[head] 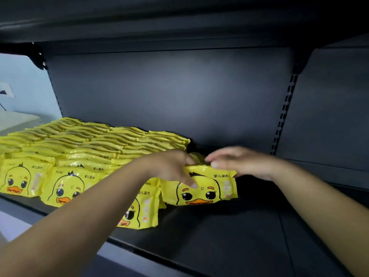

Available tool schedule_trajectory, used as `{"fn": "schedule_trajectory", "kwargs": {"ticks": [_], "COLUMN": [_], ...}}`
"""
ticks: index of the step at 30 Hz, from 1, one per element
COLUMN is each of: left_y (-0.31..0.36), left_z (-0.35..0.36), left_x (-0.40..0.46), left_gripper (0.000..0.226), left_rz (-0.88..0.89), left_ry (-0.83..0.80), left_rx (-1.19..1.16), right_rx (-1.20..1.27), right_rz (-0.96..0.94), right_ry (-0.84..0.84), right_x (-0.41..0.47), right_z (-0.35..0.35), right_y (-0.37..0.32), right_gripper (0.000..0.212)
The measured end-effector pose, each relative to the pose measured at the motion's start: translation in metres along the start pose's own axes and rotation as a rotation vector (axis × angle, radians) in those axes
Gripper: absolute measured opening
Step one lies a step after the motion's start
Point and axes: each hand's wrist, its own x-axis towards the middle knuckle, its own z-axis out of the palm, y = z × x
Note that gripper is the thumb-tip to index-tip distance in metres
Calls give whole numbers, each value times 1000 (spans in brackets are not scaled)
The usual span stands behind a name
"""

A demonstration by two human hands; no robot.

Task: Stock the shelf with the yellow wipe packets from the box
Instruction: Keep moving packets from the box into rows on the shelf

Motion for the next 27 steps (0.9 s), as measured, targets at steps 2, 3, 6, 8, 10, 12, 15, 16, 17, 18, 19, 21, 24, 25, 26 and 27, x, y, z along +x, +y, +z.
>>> {"fn": "schedule_trajectory", "kwargs": {"ticks": [2, 3, 6, 8, 10, 12, 15, 16, 17, 18, 19, 21, 24, 25, 26, 27], "left_y": [5, 7, 11, 9, 3, -8, -28, -32, -34, -36, -37, -39, -42, -42, -42, -42], "left_z": [6, 12, 27, 31, 27, 21, 18, 19, 20, 21, 21, 21, 21, 21, 20, 19], "left_x": [11, 17, 28, 33, 35, 37, 42, 44, 46, 49, 52, 59, 73, 79, 84, 89], "left_gripper": [16, 15, 23, 31, 43, 50, 51, 53, 57, 60, 63, 64, 63, 62, 61, 60], "left_rz": [20, 34, 54, 59, 46, 9, -36, -58, -80, -102, -118, -144, -155, -153, -153, -153], "left_ry": [-14, -29, -65, -50, 13, 78, 145, 155, 161, 168, 177, 202, 231, 248, 270, 289], "left_rx": [54, 81, 98, 78, 24, -27, 1, 43, 88, 125, 147, 154, 184, 211, 250, 293], "right_rx": [-137, -206, -306, -282, -250, -208, -254, -278, -294, -305, -321, -406, -578, -599, -601, -596], "right_rz": [44, 55, 78, 127, 186, 214, 186, 167, 147, 129, 109, 67, 27, 34, 51, 76], "right_ry": [-108, -91, 54, 124, 197, 279, 419, 473, 523, 569, 610, 661, 720, 740, 755, 762], "right_x": [-10, -10, -8, -9, -9, -6, 7, 13, 19, 25, 31, 41, 54, 58, 63, 67], "right_z": [11, 15, 18, 14, 9, 6, 6, 7, 7, 8, 8, 8, 2, -2, -6, -10], "right_y": [12, 22, 44, 54, 63, 73, 81, 82, 83, 84, 84, 86, 93, 97, 100, 105], "right_gripper": [14, 15, 22, 22, 17, 27, 33, 31, 28, 25, 24, 24, 26, 28, 30, 32]}}
